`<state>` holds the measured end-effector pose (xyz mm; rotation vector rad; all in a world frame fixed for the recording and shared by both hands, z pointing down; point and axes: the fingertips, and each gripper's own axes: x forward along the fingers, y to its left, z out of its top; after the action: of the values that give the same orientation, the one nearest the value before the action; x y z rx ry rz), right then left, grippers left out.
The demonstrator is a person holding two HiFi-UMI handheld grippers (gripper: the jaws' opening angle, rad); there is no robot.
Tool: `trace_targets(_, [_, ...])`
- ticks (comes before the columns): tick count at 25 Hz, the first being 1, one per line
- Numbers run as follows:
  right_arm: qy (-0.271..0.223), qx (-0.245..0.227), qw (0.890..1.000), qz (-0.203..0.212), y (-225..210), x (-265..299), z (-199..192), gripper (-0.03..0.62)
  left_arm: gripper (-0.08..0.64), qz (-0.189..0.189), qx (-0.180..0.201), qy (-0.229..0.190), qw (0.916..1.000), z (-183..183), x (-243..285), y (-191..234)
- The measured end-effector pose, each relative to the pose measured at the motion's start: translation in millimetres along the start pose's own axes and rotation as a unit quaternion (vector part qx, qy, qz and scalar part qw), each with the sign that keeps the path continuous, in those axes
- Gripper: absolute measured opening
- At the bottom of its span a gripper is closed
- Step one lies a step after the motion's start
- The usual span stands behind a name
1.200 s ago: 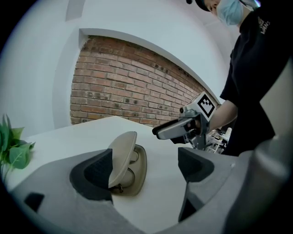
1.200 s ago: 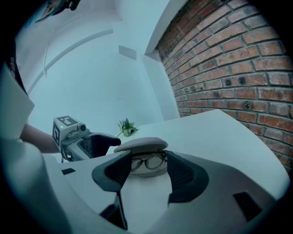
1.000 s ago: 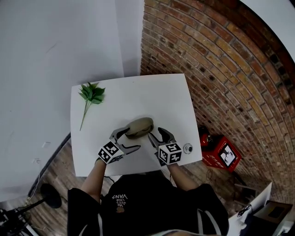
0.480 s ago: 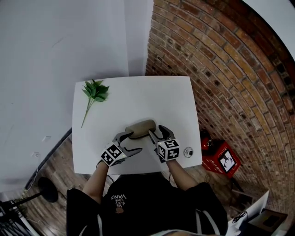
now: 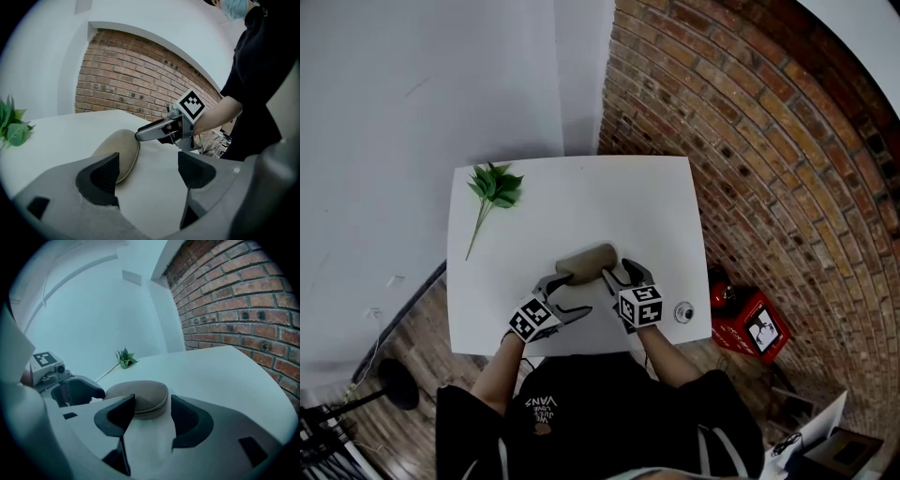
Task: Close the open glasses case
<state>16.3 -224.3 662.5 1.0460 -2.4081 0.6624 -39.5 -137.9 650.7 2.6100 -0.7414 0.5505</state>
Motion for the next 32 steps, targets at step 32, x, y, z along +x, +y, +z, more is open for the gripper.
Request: trace_targets(32, [0.005, 0.004, 0.999, -0.040, -0.3, -13.8, 1.3, 0.259, 0.422, 0.047, 0.010, 0.018, 0.9987, -3.0, 1.5, 0.8])
